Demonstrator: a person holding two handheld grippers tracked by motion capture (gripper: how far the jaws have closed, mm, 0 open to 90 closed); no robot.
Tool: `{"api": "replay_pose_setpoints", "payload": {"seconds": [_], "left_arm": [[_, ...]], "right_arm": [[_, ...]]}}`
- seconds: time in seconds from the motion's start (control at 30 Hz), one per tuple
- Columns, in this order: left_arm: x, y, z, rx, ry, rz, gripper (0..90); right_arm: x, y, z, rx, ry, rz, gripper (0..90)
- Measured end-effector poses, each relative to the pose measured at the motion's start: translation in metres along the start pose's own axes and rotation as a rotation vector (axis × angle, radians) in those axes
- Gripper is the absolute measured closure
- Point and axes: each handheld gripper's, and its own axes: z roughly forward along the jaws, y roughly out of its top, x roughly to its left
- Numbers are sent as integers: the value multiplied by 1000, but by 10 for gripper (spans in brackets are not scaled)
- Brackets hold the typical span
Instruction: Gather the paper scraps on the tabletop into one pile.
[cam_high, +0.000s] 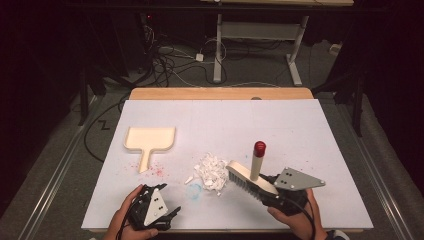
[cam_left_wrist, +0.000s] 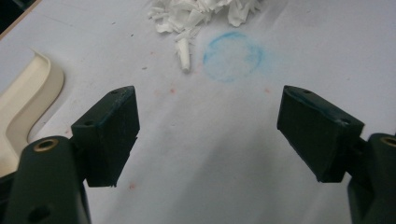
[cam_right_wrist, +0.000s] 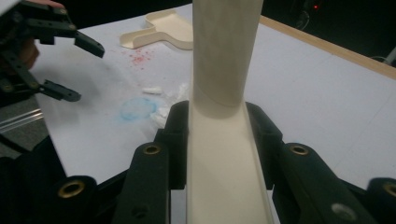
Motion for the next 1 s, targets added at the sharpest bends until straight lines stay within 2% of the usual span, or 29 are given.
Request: {"api": "replay_pose_setpoints", "payload": {"seconds": [0.17,0.3,0.4,0.5,0.6,0.63,0.67,0.73,0.83,1.0], "left_arm": [[0,-1,-1,0,3,-4,199],[1,0,0,4,5,-6,199],[0,0,1,4,5,-5,199],[0,1,1,3,-1,-7,199],[1,1,1,-1,-5,-14,199],[1,1,2,-1,-6,-14,199],[1,1,2,-2,-6,-15,199],[1,1,3,0,-9,-15,199],[1,1,3,3,-10,-13,199],[2,1,5,8,-10,-12,199]], "right_arm": [[-12,-4,-23,11,-8,-2,677],[-21,-12,-36,44,13,18,678],[-28,-18,-43,74,49,31,678],[-37,-24,-47,113,85,71,678],[-50,-32,-47,151,160,156,678],[-54,-34,-45,179,196,179,678],[-58,-37,-42,201,211,189,678],[-63,-40,-36,235,200,212,678],[-75,-43,-26,262,219,249,678],[-95,-45,-16,294,175,257,670]]}}
